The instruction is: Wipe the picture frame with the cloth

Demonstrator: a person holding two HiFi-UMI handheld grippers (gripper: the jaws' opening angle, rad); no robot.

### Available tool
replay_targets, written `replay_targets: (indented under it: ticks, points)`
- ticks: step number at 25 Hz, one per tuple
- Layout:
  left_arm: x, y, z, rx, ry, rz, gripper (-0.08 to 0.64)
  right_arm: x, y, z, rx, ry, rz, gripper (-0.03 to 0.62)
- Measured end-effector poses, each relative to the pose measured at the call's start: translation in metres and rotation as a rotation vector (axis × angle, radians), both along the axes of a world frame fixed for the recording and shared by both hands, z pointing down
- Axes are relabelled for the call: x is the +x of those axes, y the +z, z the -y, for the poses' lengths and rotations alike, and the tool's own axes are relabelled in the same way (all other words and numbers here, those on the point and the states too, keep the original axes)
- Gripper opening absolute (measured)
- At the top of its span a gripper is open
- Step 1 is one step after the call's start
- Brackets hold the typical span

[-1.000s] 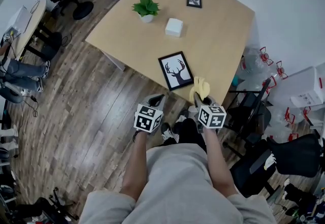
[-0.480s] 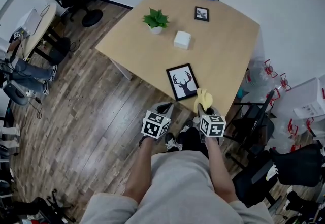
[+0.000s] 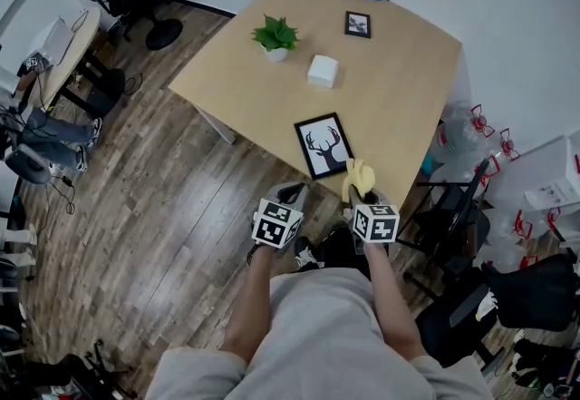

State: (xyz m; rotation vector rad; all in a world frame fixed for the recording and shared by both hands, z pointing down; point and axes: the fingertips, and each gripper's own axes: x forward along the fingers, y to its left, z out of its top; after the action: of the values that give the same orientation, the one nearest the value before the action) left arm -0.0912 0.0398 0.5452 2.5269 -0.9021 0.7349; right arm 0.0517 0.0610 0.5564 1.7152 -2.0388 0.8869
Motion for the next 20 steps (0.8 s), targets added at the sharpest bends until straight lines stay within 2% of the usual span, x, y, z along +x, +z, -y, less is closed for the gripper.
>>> replay_targets:
  ticks: [10,15,20]
  points:
    - [0.0047,0.0018,0.0037,-0.014,-0.008,-0.014,0.052,0.0070,0.0044,0.0010,-0.012,-0.018,-0.015,0.044]
    - [0.0046,0.0021,0.0057,-0.043,-0.045,-0.056,0.052,0.0039,0.0026,-0.0010,-0.004,-0.046,0.012,0.044]
    - [0.0045,0.0067,0.0086,-0.050,-0.040,-0.043,0.052,0.0063,0.0060,-0.0009,-0.008,-0.046,0.032,0.044]
